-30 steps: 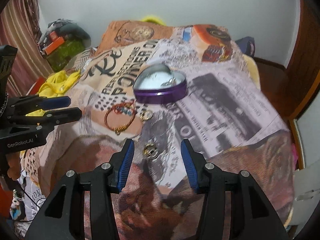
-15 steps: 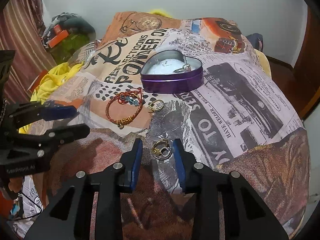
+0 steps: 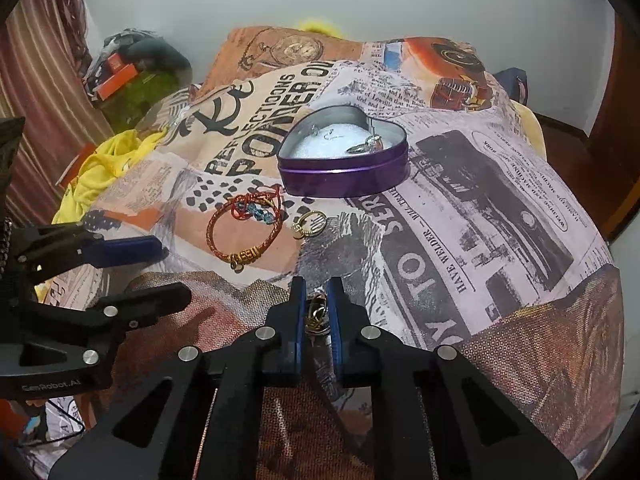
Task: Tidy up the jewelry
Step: 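Grasp a gold ring with the left gripper while the right gripper grasps another gold ring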
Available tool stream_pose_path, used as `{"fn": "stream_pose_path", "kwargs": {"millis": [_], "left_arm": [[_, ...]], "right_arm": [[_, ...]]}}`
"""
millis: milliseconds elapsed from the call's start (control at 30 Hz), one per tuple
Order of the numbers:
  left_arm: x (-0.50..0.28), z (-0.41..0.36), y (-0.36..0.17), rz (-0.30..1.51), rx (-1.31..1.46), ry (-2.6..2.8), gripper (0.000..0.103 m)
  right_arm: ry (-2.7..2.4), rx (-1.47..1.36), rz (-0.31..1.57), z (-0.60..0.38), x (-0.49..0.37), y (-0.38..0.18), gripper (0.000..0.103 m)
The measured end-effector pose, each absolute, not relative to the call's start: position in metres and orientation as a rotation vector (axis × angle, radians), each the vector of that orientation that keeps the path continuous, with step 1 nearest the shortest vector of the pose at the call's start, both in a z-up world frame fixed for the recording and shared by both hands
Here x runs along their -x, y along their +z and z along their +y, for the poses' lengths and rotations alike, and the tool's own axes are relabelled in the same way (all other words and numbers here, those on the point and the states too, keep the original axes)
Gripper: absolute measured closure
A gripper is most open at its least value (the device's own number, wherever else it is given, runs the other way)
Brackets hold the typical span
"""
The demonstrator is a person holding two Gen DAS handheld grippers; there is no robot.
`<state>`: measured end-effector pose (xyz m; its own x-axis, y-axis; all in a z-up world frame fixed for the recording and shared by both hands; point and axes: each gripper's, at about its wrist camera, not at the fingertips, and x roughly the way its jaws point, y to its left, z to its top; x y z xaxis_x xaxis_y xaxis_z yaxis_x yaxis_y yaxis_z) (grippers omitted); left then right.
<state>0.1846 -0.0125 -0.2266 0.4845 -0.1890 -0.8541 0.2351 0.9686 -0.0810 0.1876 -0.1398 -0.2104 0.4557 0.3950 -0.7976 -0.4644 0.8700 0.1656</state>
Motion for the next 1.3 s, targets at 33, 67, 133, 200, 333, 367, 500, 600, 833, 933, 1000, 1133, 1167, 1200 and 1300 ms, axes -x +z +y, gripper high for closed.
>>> {"fn": "stream_pose_path", "kwargs": {"millis": [33,67,133,200,333,367,500,600,833,933,1000,1133,1167,1200,1300], "left_arm": [[-0.185,-0.013,-0.227,1.035,-0.048,-0.26,0.056],[-0.186,-0.015,-0.227,1.038,-0.045,-0.264,0.056],[-0.188,-0.018,-0.228,1.043,-0.04,-0.271,0.056],[-0.189,-0.021,-0.228,1.046,-0.035,-0.281,0.056],[-0.192,-0.034,-0.229,1.054,-0.034,-0.31,0.056],[-0.193,-0.038,-0.229,1.054,-0.038,-0.317,0.056],[-0.197,-0.055,-0.23,1.058,-0.055,-0.35,0.056],[-0.203,-0.069,-0.233,1.067,-0.066,-0.376,0.056],[-0.213,-0.091,-0.242,1.075,-0.092,-0.392,0.059],[-0.214,-0.095,-0.245,1.061,-0.112,-0.382,0.076],[-0.215,-0.095,-0.244,1.057,-0.117,-0.383,0.082],[-0.213,-0.094,-0.242,1.045,-0.119,-0.381,0.082],[-0.212,-0.094,-0.24,1.041,-0.116,-0.381,0.082],[-0.211,-0.093,-0.238,1.034,-0.111,-0.381,0.082],[-0.207,-0.09,-0.23,1.014,-0.106,-0.381,0.082]], "right_arm": [[0.529,0.078,0.952,-0.141,-0.186,-0.208,0.094],[0.529,0.077,0.946,-0.141,-0.186,-0.206,0.094],[0.527,0.073,0.931,-0.144,-0.184,-0.202,0.095],[0.524,0.066,0.914,-0.148,-0.182,-0.195,0.095],[0.508,0.049,0.892,-0.157,-0.181,-0.187,0.095],[0.503,0.046,0.889,-0.159,-0.181,-0.186,0.095],[0.474,0.03,0.887,-0.175,-0.181,-0.184,0.095],[0.451,0.033,0.912,-0.183,-0.182,-0.187,0.095],[0.452,-0.014,0.978,-0.196,-0.183,-0.198,0.091],[0.45,-0.028,0.982,-0.2,-0.183,-0.198,0.088],[0.451,-0.037,0.98,-0.203,-0.183,-0.198,0.087],[0.451,-0.047,0.979,-0.206,-0.183,-0.197,0.087],[0.451,-0.05,0.98,-0.206,-0.183,-0.197,0.087],[0.452,-0.052,0.982,-0.206,-0.183,-0.198,0.087],[0.454,-0.048,0.985,-0.204,-0.183,-0.199,0.087]]}}
